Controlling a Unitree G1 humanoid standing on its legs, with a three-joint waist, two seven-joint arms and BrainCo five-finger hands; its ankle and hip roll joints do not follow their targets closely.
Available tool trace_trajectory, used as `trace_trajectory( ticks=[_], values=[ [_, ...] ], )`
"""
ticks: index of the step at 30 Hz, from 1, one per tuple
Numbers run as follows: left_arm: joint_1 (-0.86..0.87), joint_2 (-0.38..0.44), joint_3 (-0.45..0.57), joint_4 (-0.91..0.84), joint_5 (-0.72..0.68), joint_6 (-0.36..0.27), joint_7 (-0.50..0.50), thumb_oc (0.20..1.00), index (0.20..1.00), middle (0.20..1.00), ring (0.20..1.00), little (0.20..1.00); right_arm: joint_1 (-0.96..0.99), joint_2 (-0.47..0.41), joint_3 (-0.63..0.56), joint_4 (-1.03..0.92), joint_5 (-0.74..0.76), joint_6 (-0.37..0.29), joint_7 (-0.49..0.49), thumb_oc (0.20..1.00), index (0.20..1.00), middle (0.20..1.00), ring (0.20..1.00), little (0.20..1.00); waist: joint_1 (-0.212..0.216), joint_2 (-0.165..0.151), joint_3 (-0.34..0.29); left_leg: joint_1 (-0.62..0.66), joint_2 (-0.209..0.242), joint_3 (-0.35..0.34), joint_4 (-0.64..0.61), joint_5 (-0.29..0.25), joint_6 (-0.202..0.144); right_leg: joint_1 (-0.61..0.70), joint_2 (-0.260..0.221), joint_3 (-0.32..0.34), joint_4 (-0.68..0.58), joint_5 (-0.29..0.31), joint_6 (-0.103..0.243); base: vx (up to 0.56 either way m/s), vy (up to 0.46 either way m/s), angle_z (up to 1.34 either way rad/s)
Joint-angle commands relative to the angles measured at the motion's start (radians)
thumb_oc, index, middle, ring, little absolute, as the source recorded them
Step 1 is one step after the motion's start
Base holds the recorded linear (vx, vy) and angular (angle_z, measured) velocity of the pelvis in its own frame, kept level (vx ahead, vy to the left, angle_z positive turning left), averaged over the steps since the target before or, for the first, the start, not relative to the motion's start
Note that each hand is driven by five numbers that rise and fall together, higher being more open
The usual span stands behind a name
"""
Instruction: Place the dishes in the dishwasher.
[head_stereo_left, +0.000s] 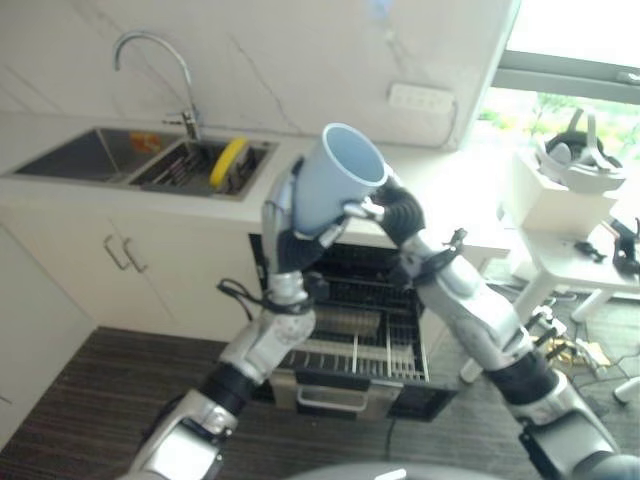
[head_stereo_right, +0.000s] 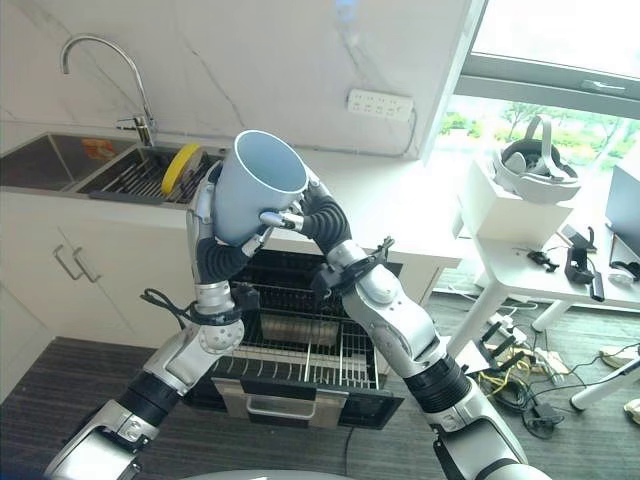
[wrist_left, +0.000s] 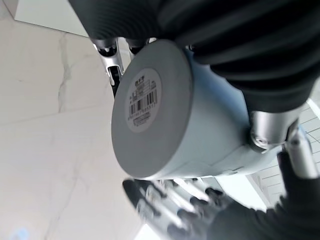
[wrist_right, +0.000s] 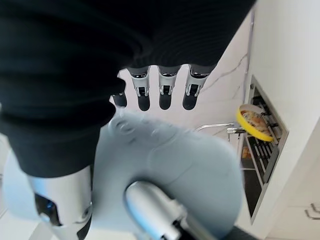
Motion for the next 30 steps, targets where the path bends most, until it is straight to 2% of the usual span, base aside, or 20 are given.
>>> trace_trajectory(
  ticks=[1, 20, 21, 22, 23, 30],
  values=[
    [-0.091, 0.007, -0.047, 0.045, 0.000, -0.024, 0.007, 0.200, 0.200, 0.200, 0.200, 0.200, -0.143, 0.027, -0.031, -0.057, 0.043, -0.050, 0.008, 1.000, 1.000, 1.000, 1.000, 1.000, 0.022, -0.004, 0.019, 0.024, 0.007, 0.043, 0.009, -0.126, 0.008, 0.080, -0.076, -0.029, 0.002, -0.115, 0.088, 0.00, 0.000, 0.00],
    [-0.095, -0.003, -0.085, 0.087, 0.025, -0.034, 0.013, 0.200, 0.200, 0.200, 0.200, 0.200, -0.180, 0.044, -0.014, -0.082, 0.049, -0.059, -0.013, 1.000, 1.000, 1.000, 1.000, 1.000, 0.027, -0.004, 0.023, 0.024, 0.003, 0.035, 0.009, -0.128, 0.010, 0.079, -0.079, -0.026, 0.002, -0.114, 0.089, 0.00, 0.000, 0.00],
    [-0.095, -0.004, -0.086, 0.088, 0.025, -0.035, 0.012, 0.200, 0.200, 0.200, 0.200, 0.200, -0.181, 0.044, -0.014, -0.082, 0.047, -0.058, -0.011, 0.843, 0.843, 0.843, 0.843, 0.843, 0.027, -0.005, 0.023, 0.024, 0.003, 0.035, 0.009, -0.128, 0.010, 0.079, -0.079, -0.026, 0.002, -0.114, 0.089, 0.00, 0.000, 0.00],
    [-0.095, -0.004, -0.087, 0.089, 0.026, -0.036, 0.012, 0.200, 0.200, 0.200, 0.200, 0.200, -0.182, 0.044, -0.013, -0.082, 0.043, -0.060, -0.009, 0.545, 0.545, 0.545, 0.545, 0.545, 0.027, -0.005, 0.023, 0.024, 0.003, 0.035, 0.009, -0.129, 0.010, 0.079, -0.079, -0.026, 0.002, -0.114, 0.089, 0.00, 0.000, 0.00],
    [-0.095, -0.005, -0.089, 0.091, 0.028, -0.037, 0.013, 0.200, 0.200, 0.200, 0.200, 0.200, -0.183, 0.043, -0.011, -0.081, 0.035, -0.063, -0.007, 0.200, 0.200, 0.200, 0.200, 0.200, 0.027, -0.005, 0.023, 0.023, 0.003, 0.035, 0.009, -0.129, 0.010, 0.079, -0.079, -0.026, 0.002, -0.114, 0.090, 0.00, 0.000, 0.00],
    [-0.096, -0.002, -0.096, 0.090, 0.027, -0.039, 0.012, 0.200, 0.200, 0.200, 0.200, 0.200, -0.190, 0.036, -0.010, -0.087, 0.015, -0.075, -0.021, 0.200, 0.200, 0.200, 0.200, 0.200, 0.027, -0.006, 0.023, 0.023, 0.001, 0.034, 0.009, -0.130, 0.012, 0.078, -0.080, -0.024, 0.002, -0.113, 0.092, 0.00, 0.000, 0.00]
  ],
)
